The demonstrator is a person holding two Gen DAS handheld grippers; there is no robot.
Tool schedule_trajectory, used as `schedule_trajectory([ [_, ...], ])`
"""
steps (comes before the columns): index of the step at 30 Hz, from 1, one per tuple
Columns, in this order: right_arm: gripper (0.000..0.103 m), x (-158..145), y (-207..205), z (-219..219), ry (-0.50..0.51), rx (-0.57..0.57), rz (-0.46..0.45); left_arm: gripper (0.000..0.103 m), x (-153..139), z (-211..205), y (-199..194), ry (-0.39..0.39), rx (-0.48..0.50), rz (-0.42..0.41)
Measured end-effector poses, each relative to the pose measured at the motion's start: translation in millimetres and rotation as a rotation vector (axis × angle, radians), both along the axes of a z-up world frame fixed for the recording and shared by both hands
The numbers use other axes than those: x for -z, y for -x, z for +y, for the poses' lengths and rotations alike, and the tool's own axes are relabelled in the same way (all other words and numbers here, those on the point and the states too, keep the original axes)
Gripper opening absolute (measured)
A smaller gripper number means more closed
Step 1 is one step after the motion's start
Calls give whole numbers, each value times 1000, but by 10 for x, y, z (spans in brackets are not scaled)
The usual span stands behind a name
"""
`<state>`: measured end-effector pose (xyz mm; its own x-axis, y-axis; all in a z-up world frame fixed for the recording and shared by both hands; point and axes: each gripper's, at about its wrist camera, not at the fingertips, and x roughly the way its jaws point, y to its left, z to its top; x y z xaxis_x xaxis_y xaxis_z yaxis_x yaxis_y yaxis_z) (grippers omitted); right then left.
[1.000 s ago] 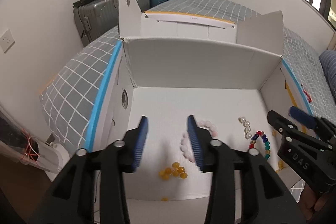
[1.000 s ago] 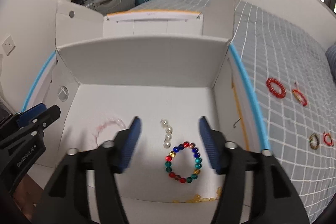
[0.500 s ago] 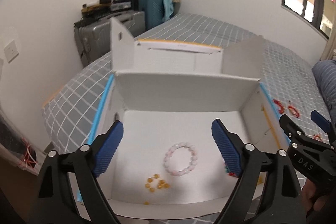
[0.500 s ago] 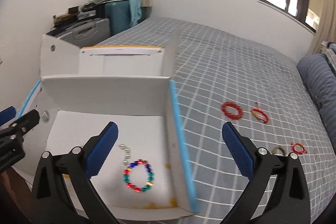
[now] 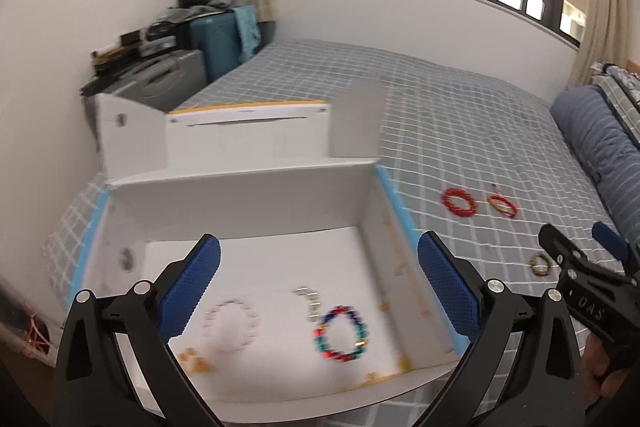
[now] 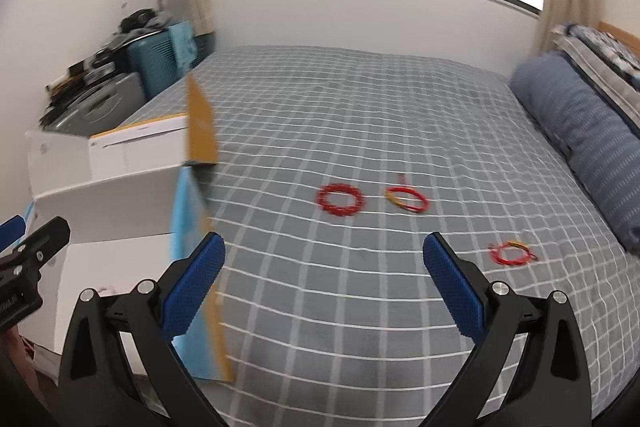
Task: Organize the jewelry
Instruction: 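Move both tools back over the bed toward the remaining bracelets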
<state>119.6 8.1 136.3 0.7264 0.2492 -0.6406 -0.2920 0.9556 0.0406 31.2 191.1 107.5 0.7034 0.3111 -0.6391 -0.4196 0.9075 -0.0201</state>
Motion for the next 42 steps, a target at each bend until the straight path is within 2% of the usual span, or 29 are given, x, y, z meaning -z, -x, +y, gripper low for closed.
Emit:
schedule_trajectory([
  [3,95,58,-119,-287,5,38,8,97,31,-208,-235,30,48,12],
  [12,95,373,-498,-1030,9,151,41,97,209,-952,-1058,43,184,43],
  [17,95,722,-707,-1282,59,155,32,97,471,-1325,-1506,4,208,55],
  [20,95,922,-814,-1383,59,158,53,97,648,-1399,-1739,13,216,75],
  [23,95,1110,-916,-1418,38,137,57,97,905,-1467,-2081,12,258,133],
  [29,92,1393,-1156,-1370,58,113,91,97,1176,-1353,-2609,24,168,181],
  [31,92,1459,-1211,-1351,61,114,108,97,1267,-1307,-2797,52,157,205],
  [34,92,1585,-1235,-1328,33,114,131,97,1381,-1249,-2904,67,137,198],
  [37,92,1773,-1241,-1264,57,120,148,97,1515,-1296,-2930,57,153,196],
  [42,84,1886,-1291,-1229,56,123,173,97,1732,-1319,-3051,18,152,225],
])
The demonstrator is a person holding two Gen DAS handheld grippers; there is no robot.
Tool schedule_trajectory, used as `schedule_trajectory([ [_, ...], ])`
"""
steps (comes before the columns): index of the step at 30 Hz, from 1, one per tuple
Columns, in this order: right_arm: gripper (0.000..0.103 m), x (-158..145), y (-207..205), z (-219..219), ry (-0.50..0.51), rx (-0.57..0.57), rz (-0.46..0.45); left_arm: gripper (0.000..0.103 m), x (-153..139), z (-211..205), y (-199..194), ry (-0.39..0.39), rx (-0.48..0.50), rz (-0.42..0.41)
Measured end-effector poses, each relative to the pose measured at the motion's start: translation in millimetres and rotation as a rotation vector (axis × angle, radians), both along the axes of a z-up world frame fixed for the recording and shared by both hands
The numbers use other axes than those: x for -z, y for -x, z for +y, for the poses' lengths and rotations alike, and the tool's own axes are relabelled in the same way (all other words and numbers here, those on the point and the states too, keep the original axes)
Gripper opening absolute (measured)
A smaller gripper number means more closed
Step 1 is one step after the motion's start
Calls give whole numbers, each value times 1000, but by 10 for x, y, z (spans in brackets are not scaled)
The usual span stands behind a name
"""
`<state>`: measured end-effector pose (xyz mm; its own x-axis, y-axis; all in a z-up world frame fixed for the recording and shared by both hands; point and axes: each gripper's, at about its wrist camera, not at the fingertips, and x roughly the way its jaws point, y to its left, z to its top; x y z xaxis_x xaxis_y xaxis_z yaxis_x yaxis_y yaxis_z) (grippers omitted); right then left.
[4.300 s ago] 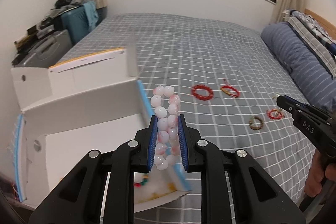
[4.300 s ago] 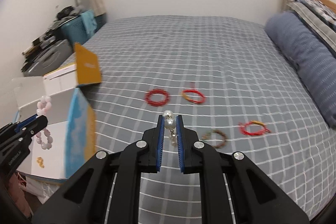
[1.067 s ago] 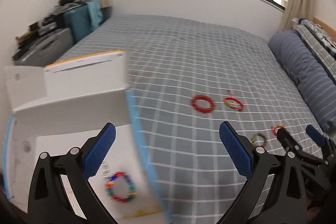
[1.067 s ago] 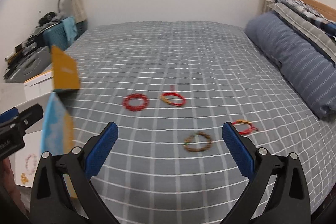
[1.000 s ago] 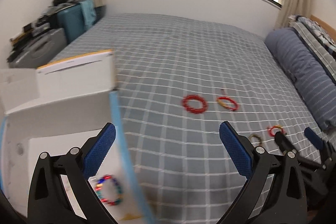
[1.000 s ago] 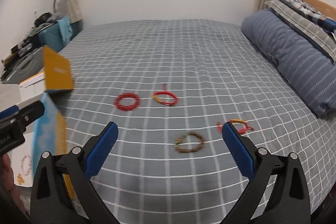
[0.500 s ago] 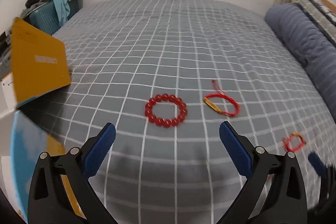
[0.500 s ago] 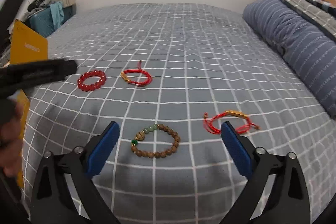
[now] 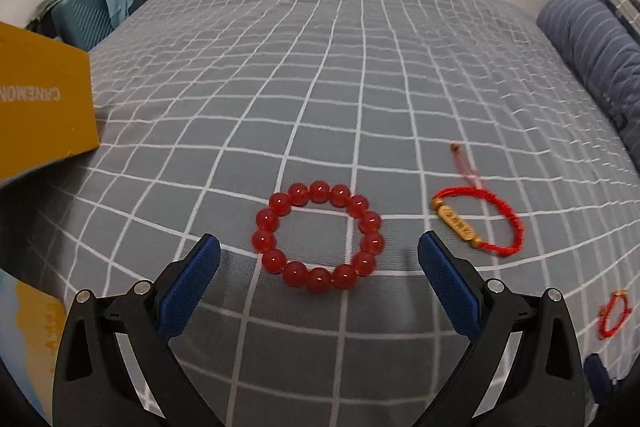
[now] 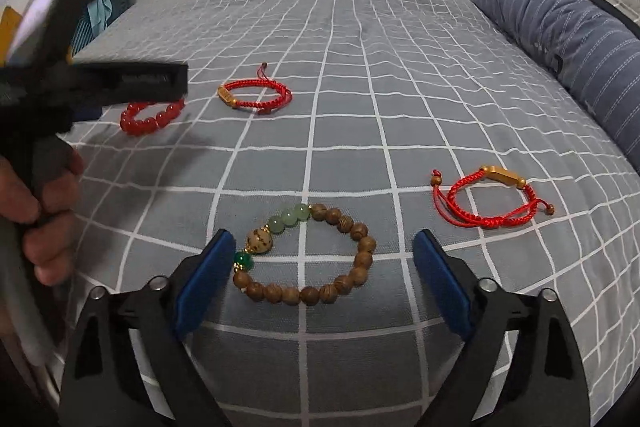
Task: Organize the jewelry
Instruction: 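Move both tools back over the bed toward the remaining bracelets, then grasp the red bead bracelet with the left tool while the right tool grasps the wooden bead bracelet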
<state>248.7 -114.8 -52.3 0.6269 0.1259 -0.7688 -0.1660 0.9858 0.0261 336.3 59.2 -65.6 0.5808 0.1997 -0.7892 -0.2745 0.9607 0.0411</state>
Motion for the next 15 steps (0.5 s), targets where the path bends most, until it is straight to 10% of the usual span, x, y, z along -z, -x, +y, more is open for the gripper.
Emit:
schedule_trajectory([
  [8,57,14,68,101,31,-28,-32,95,106,28,-64,21,41,12],
  [15,23,4,104,182,43,-68,-48,62,143,24,-89,12,30,31],
])
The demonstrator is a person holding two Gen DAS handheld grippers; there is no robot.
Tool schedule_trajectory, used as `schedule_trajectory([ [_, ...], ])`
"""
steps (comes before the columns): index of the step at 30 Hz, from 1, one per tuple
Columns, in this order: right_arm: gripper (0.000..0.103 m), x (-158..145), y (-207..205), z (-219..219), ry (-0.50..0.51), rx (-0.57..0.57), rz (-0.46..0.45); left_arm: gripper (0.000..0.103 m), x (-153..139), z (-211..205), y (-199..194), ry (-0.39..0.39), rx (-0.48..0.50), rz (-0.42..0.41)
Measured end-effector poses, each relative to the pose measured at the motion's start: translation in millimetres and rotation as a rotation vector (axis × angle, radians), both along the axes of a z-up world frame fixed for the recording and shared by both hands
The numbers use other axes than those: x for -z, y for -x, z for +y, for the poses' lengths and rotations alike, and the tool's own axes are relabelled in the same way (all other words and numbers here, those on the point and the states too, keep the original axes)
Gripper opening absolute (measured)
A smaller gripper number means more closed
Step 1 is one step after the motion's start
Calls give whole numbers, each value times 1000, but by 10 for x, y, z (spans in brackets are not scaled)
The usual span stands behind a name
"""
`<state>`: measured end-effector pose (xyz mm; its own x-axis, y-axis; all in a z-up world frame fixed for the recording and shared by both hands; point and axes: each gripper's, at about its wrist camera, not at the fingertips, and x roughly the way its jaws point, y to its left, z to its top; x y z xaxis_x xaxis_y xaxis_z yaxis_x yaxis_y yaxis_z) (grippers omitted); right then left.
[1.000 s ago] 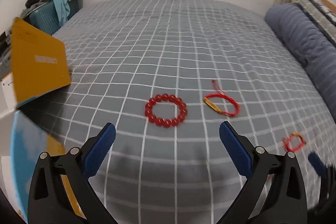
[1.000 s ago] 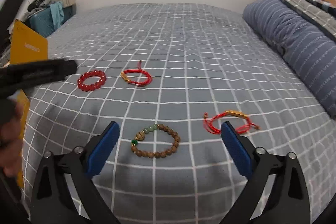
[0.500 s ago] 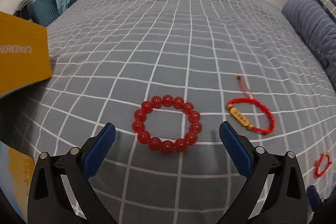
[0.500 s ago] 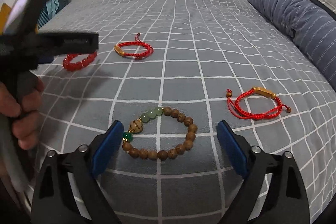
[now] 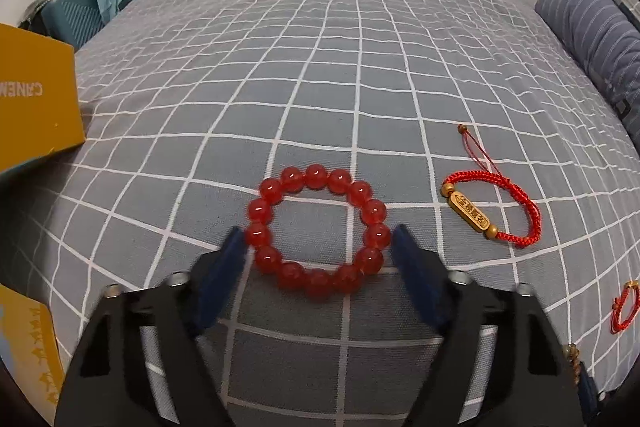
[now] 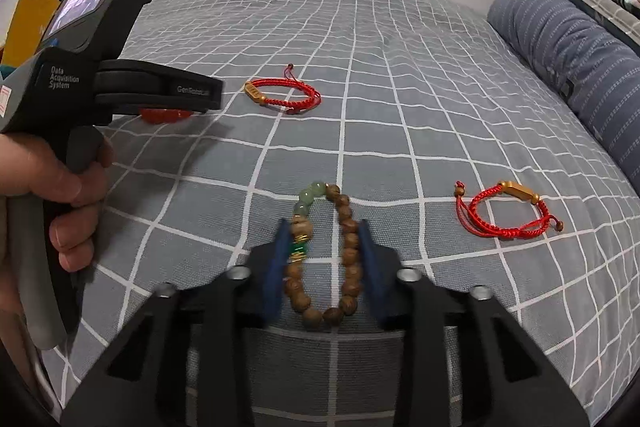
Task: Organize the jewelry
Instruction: 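Grasp the red bead bracelet with the left tool while the right tool grasps the wooden bead bracelet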
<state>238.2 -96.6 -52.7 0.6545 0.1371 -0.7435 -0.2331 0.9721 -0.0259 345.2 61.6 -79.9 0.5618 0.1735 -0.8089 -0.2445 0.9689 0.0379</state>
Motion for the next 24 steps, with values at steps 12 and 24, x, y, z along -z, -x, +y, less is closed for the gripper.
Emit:
schedule_trajectory([
  [12,18,-23,79,-8,-11,5,-28,13,-88,42,73,-2,-9,-16],
  [24,18,-88,149,-53,-12,24,-74,13,-126,-49,207,5,-3,-35],
])
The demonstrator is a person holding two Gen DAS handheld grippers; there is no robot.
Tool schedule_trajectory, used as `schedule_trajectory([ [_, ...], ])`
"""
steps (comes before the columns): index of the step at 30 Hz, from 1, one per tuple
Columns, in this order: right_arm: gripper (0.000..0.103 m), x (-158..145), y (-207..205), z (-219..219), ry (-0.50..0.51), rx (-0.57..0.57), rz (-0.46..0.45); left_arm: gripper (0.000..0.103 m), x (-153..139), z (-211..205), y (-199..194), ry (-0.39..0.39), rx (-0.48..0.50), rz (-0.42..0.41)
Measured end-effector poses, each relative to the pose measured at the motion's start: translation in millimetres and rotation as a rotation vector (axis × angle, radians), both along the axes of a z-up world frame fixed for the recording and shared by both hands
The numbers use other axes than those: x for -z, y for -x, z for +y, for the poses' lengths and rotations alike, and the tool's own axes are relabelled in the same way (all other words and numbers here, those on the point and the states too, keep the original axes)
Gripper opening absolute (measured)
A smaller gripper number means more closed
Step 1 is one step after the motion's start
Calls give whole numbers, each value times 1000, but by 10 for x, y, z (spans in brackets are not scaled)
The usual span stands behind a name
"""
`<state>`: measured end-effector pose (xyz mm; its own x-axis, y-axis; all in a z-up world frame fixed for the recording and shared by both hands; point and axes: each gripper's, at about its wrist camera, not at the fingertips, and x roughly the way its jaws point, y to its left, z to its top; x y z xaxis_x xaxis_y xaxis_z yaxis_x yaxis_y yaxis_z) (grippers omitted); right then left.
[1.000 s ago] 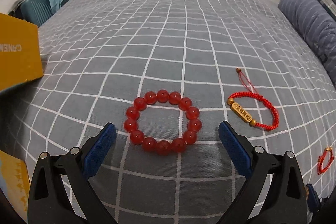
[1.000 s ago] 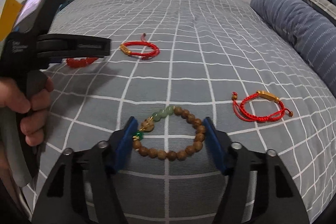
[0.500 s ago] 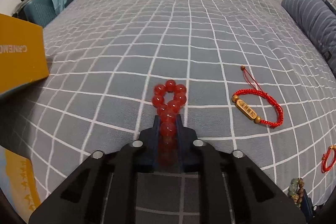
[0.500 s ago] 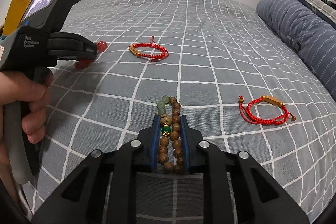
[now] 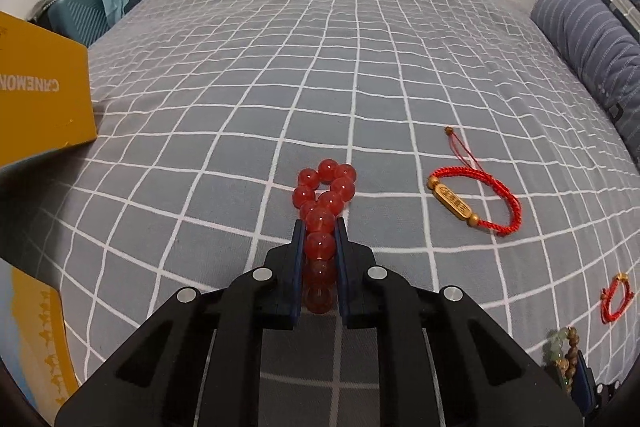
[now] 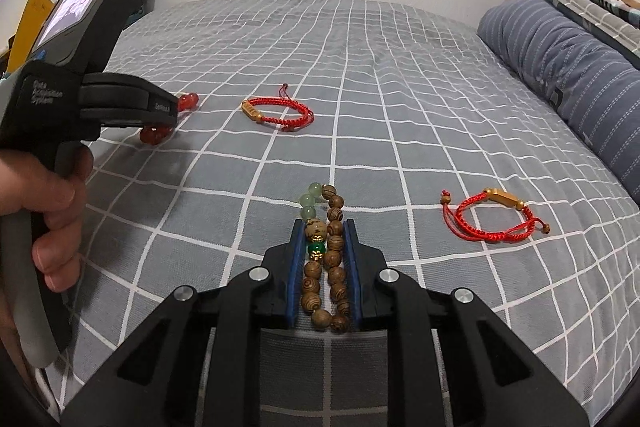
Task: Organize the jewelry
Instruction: 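Grasp the red bead bracelet with the left tool while the right tool grasps the wooden bead bracelet, then carry the red bead and wooden bead bracelets over the white box with both tools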
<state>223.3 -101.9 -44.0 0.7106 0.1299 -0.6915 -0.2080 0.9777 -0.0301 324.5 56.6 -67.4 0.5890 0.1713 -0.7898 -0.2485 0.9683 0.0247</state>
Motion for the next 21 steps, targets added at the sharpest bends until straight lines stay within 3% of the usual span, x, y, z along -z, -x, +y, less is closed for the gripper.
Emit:
schedule_trajectory([
  [21,18,-83,30,-113,-37,36,-31,13,-351,-254,508,23,81,-61],
])
